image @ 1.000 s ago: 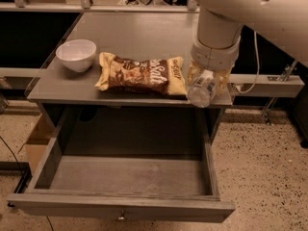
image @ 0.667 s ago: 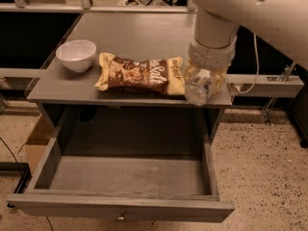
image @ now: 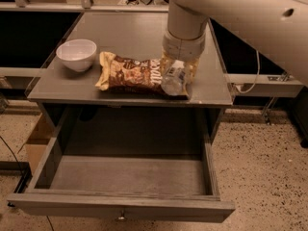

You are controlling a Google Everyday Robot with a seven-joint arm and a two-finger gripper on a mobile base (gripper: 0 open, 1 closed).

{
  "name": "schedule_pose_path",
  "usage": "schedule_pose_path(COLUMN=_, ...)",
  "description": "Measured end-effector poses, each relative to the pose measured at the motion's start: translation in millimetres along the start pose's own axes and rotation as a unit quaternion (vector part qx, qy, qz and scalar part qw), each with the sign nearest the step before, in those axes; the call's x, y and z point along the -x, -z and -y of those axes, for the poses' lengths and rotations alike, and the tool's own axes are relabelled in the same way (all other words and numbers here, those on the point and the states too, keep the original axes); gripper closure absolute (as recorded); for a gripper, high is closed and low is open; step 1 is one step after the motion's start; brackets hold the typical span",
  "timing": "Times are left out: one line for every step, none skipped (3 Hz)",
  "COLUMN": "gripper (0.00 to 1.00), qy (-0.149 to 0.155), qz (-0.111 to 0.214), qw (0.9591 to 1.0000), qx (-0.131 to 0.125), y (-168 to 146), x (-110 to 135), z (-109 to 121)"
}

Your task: Pick blue plastic bottle from top drawer and place on counter

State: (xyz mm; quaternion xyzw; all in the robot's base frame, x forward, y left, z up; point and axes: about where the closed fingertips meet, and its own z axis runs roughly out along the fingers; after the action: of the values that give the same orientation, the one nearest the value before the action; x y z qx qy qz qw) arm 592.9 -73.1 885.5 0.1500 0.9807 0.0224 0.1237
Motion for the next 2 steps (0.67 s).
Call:
schedule_pose_path(gripper=1.00, qy=0.002, qz=0.001, qw=1.0000, qx=0.002, y=0.5, x=1.2, z=-2.8)
schedule_pose_path(gripper=1.00, qy=-0.012, qz=-0.003, qw=0.9999, qx=-0.011, y=1.2, x=9.6, z=15.5)
